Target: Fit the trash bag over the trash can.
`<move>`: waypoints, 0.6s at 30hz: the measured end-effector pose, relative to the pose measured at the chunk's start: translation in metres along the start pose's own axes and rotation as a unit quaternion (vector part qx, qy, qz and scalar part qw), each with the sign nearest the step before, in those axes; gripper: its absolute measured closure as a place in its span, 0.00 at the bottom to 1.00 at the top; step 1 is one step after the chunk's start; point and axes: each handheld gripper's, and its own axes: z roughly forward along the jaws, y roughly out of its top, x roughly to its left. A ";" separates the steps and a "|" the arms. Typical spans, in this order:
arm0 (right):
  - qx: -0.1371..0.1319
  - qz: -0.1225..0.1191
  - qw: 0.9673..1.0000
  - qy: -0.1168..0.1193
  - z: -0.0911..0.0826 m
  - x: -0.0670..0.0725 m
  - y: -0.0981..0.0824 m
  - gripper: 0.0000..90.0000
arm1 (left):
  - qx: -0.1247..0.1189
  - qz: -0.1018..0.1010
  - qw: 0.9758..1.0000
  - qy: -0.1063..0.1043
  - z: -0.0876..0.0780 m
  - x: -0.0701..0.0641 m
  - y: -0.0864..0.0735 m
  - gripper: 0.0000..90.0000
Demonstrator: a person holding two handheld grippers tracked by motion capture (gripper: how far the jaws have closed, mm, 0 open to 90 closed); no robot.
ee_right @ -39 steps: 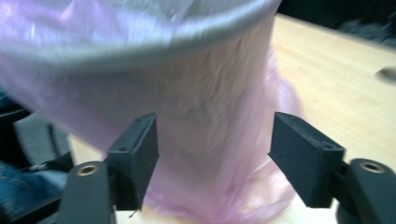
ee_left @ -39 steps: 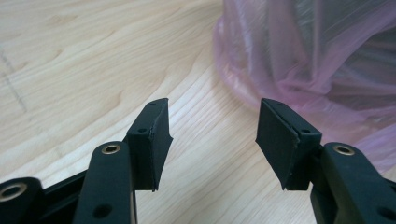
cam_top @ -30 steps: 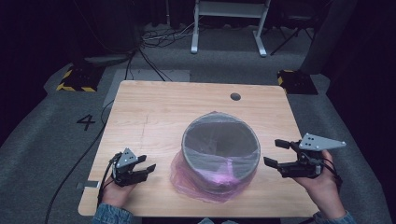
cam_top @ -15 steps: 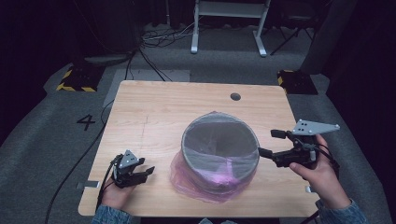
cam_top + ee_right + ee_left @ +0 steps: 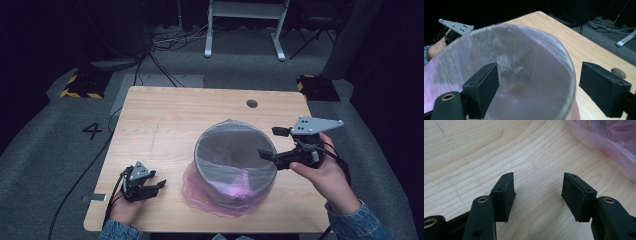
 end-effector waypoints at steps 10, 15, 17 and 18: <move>0.044 -0.010 0.997 0.065 0.029 0.017 0.022 0.26 | 0.001 0.009 1.000 0.008 0.000 -0.002 0.000 0.49; 0.029 -0.024 0.995 0.087 0.042 0.023 0.029 0.25 | 0.002 0.011 1.000 0.011 0.001 -0.003 0.000 0.49; 0.019 -0.031 0.995 0.097 0.046 0.027 0.032 0.25 | 0.002 0.013 1.000 0.013 0.001 -0.003 0.000 0.49; 0.015 -0.035 0.994 0.103 0.048 0.029 0.034 0.25 | 0.003 0.013 1.000 0.013 0.001 -0.003 0.000 0.49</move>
